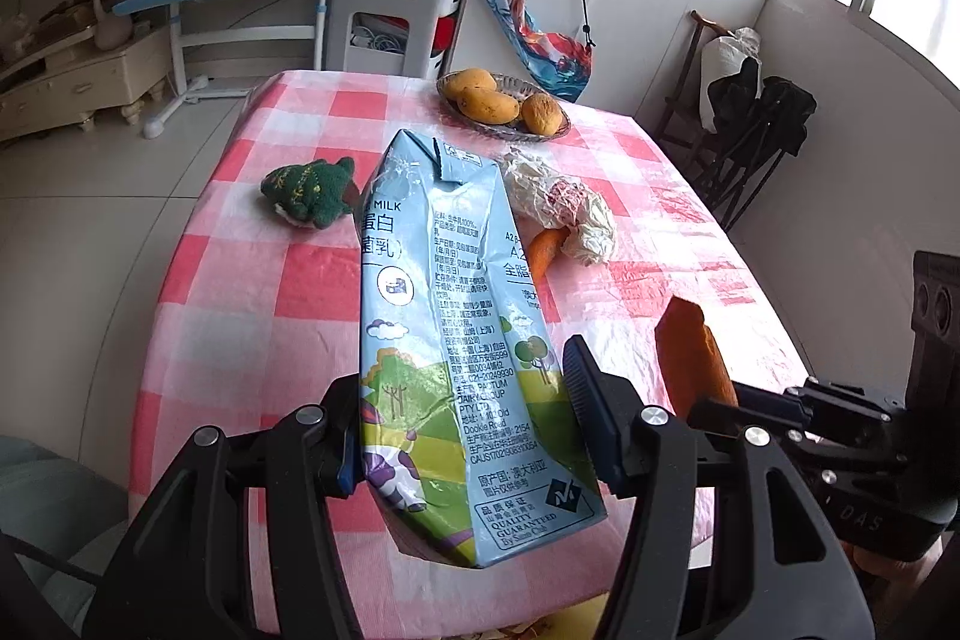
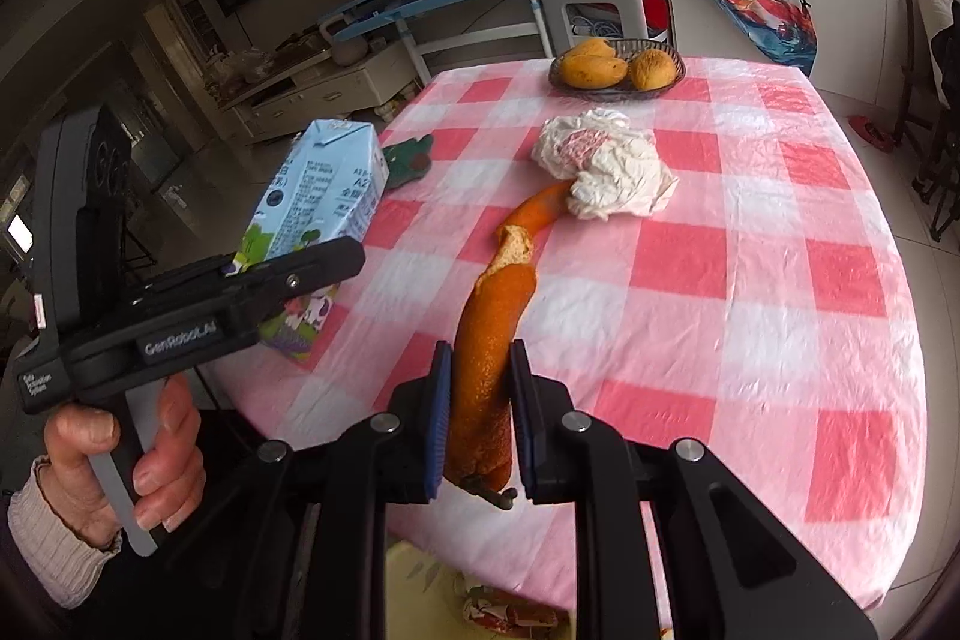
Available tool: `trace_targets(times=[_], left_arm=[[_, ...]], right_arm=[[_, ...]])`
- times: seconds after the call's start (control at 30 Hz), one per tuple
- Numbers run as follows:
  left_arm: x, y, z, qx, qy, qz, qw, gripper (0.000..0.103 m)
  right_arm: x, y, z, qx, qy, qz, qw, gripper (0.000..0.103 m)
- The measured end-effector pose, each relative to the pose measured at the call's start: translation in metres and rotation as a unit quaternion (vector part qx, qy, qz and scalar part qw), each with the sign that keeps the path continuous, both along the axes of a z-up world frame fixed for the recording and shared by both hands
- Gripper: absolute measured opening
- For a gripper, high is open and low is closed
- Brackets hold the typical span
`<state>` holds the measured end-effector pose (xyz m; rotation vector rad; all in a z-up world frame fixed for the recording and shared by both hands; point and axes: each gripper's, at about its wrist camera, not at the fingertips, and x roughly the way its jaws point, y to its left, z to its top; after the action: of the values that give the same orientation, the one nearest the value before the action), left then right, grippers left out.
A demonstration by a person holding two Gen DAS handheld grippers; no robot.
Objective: Collect trash
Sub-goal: 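Carry the orange bread with the right gripper into the bin while the left carries the carton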
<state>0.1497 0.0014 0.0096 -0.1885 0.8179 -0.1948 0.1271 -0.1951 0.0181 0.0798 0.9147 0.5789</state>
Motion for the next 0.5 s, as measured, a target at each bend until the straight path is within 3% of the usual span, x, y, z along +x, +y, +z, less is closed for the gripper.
trace_targets(times=[0.2,0.5], left_arm=[[-0.029,0.002,0.0,0.005,-0.005,-0.005,1.0,0.054],[-0.07,0.0,-0.005,0.012,-0.001,-0.013,0.9998,0.054]], right_arm=[[-0.051,0.008,-0.014,-0.008,0.021,0.026,0.999,0.019],[-0.11,0.038,-0.044,-0.074,0.059,0.101,0.99,0.019]])
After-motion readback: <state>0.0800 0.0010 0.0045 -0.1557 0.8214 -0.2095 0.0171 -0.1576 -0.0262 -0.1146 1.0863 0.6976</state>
